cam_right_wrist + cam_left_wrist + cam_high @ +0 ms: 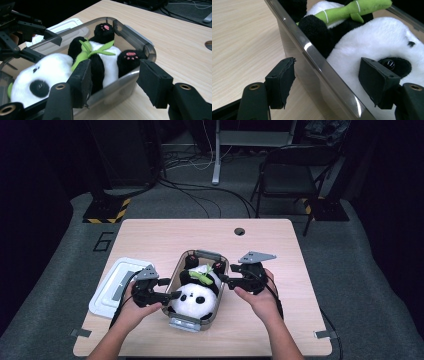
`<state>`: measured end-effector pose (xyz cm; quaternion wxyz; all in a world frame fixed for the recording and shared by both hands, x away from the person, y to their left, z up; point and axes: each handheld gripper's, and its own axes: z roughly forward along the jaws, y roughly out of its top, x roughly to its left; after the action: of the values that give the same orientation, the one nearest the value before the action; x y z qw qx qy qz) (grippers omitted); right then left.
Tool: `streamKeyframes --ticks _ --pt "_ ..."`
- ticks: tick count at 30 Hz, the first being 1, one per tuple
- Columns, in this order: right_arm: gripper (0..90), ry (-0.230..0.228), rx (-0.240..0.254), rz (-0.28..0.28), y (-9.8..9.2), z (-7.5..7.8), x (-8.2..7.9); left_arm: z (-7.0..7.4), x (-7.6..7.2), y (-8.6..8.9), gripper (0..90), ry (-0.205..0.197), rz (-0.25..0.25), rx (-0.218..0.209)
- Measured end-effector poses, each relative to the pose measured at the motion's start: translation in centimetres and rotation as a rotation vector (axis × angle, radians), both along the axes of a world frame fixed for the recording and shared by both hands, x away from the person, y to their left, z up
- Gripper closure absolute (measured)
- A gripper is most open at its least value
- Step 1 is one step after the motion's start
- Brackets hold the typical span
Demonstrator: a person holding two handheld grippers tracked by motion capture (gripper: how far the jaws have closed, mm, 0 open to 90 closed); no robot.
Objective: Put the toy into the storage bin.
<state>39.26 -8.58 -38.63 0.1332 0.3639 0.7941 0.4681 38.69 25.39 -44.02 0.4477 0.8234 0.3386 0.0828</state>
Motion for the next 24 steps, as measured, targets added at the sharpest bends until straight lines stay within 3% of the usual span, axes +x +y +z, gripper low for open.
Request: streamKeyframes --ticks 8,16,24 --pt "43.1 0.017 -0.011 -0.030 -1.7 -1.1 -0.9 -0.3 0.0 0.1 28.9 0.001 0.012 -0.006" --pt "43.1 0.021 -0.009 -0.024 -2.4 -2.2 -1.8 0.0 0.0 0.4 30.0 -0.009 0.012 -0.002" --pt "43.0 0.022 -0.017 0.017 -2.6 -2.9 -2.7 1.1 -0.2 1.3 31.9 -0.024 0.017 -0.066"
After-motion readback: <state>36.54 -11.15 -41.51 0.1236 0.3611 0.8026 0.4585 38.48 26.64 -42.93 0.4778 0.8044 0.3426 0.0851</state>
